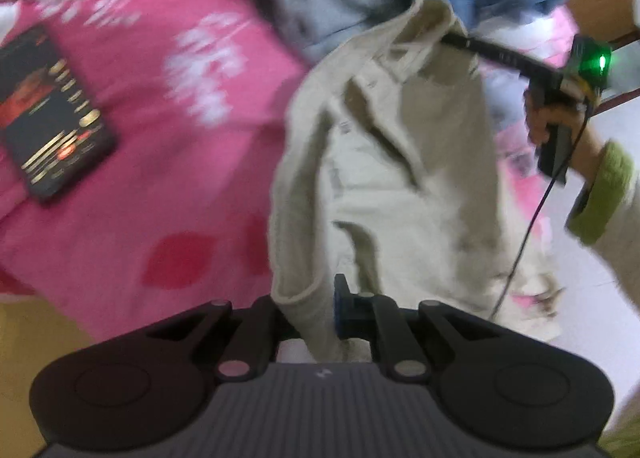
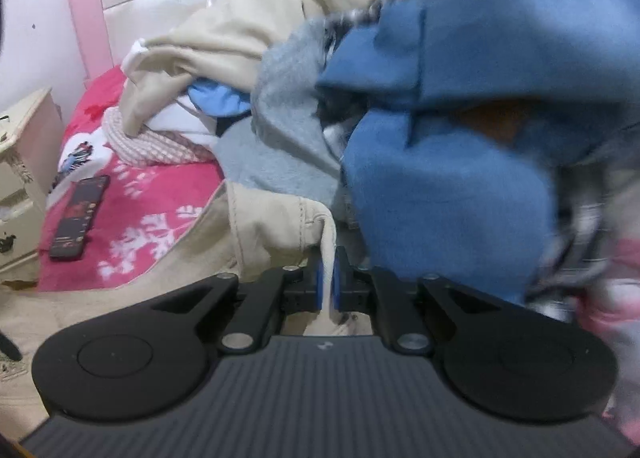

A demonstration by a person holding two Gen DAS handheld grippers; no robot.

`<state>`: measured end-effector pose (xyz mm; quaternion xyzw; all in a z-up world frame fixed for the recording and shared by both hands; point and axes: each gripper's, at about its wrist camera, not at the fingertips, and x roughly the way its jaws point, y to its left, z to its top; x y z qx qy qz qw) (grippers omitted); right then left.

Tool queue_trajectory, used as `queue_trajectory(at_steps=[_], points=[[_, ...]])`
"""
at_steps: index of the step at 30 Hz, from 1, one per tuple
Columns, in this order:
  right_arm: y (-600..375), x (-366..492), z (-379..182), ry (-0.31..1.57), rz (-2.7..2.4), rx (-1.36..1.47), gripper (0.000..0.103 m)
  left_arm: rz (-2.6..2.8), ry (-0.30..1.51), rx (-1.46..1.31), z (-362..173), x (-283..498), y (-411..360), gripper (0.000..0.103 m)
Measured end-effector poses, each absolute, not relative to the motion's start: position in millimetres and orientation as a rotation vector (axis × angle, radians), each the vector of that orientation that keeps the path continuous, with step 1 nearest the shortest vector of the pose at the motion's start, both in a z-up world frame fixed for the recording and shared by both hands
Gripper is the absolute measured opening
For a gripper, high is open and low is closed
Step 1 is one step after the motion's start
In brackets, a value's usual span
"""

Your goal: Fold clothes

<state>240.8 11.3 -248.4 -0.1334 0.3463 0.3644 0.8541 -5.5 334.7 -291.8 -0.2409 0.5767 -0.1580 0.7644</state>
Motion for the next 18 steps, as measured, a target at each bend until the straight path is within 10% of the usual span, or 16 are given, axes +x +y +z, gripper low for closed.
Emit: queue_trajectory(at_steps=[6,8,10,18], points=[[24.6,282.8,-303.9,0.896,0.665,-0.162,0.012,-0.317,1.298,-0.498,-303.8,-6.3,351.8,0.043],[11.3,272.5,-282.6,0.847,0.646,-0.12,0.03,-0.297,1.263,-0.507,-289.8,-10.6,360.4,0.053],[0.9,253.2,-257.6,0.8,0.616,-0.114,0.048,-0.26,1.238,-0.523,-275.7,-15.0,369.8,0.054],[31.8,204.8,-250.3,0.91,0.806,-0.24,0.046,-0.417,1.171,-0.427,-266.7,33.5,325.9,0.052]])
